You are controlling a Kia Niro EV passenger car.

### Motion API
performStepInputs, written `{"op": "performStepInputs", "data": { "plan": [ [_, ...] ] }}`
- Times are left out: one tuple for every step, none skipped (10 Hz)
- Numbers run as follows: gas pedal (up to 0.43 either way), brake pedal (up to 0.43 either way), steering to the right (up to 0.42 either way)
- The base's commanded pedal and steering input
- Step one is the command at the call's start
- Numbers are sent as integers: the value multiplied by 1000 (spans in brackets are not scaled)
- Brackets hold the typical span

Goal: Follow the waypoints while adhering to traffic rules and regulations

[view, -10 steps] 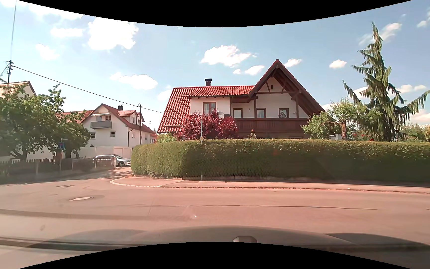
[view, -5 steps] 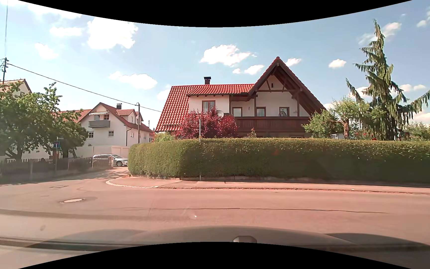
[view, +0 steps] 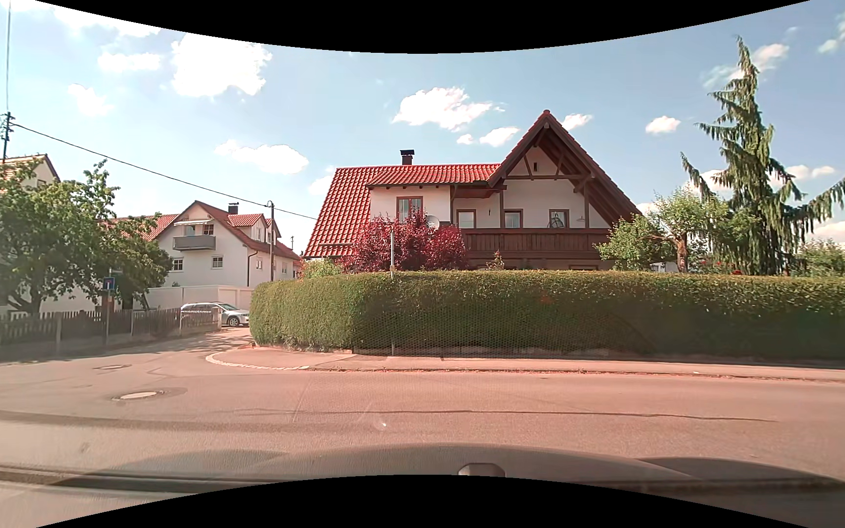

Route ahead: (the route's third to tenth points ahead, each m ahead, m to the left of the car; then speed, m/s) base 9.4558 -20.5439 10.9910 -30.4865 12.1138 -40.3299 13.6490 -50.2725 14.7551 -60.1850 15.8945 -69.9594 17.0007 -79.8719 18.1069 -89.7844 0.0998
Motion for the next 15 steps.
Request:
{"op": "performStepInputs", "data": {
  "plan": [
    [0,220,23],
    [0,220,23],
    [0,220,23],
    [0,220,23],
    [0,220,23],
    [0,213,23],
    [0,213,23],
    [0,220,23],
    [0,220,23],
    [0,220,23],
    [0,220,23],
    [0,213,23],
    [0,220,23],
    [39,213,23],
    [47,213,23]
  ]
}}
